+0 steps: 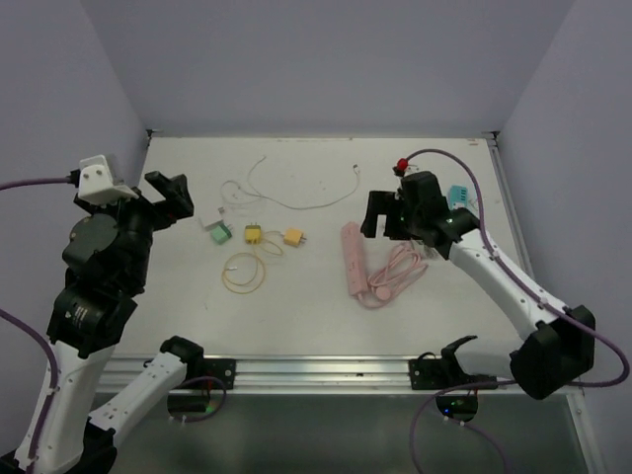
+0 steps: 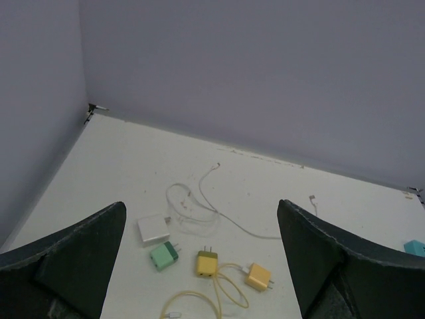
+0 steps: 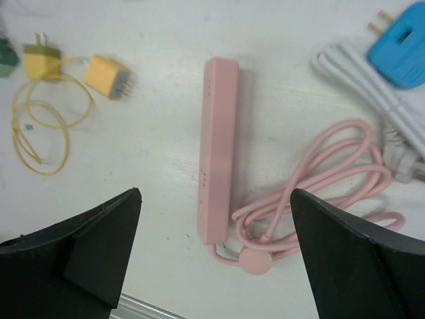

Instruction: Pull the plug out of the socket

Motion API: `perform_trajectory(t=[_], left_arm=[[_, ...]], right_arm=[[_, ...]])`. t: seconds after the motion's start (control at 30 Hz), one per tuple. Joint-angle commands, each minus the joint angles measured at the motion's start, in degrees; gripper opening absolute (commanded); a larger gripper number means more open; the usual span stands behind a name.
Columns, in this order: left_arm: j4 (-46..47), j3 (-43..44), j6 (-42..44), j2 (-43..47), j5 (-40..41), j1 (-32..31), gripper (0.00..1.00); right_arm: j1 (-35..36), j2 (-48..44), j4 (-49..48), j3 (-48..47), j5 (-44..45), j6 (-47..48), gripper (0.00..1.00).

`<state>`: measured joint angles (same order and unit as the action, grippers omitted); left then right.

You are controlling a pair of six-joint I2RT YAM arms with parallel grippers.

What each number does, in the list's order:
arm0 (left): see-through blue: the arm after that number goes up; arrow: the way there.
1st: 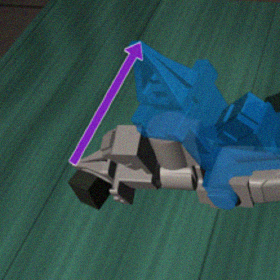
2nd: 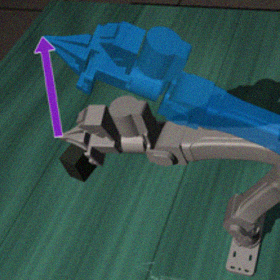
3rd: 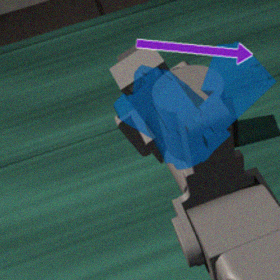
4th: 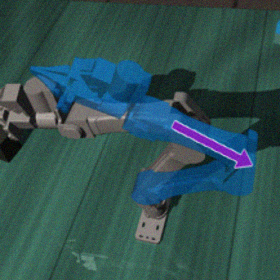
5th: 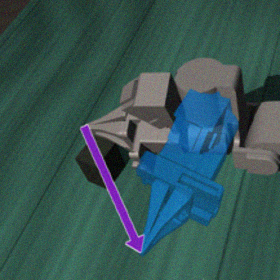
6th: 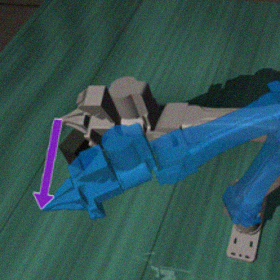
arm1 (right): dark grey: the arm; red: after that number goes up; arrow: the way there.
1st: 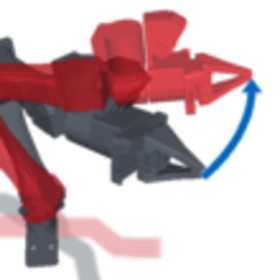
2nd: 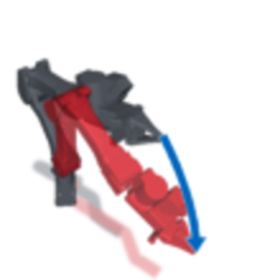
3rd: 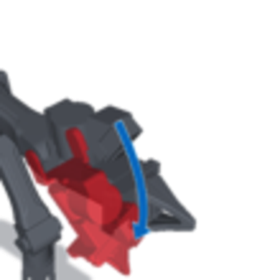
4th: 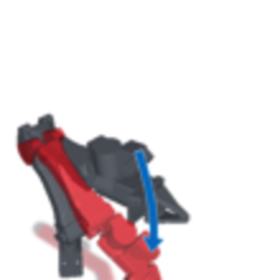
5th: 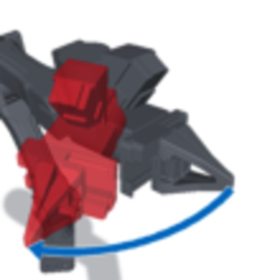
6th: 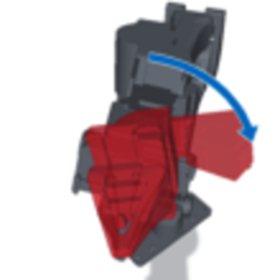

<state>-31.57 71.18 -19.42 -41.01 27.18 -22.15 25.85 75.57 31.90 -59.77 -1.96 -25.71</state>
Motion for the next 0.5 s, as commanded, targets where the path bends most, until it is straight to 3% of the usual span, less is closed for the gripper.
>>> perform_trajectory(t=[0.0, 0.23, 0.47], left_arm=[[-4.8, 2.8, 2.3, 2.6, 3.6, 0.0, 1.0], [-11.1, 6.7, 3.2, 8.1, 6.6, 0.0, 1.0], [-14.8, 11.3, 4.7, 11.1, 10.2, 0.0, 1.0]], right_arm=[[-0.2, -8.7, 6.7, -5.6, 7.7, 3.5, 0.99], [-0.2, -24.7, 14.8, -10.9, 20.7, 8.1, 0.99], [-0.2, -40.8, 16.1, -11.3, 30.2, 13.9, 0.99]])
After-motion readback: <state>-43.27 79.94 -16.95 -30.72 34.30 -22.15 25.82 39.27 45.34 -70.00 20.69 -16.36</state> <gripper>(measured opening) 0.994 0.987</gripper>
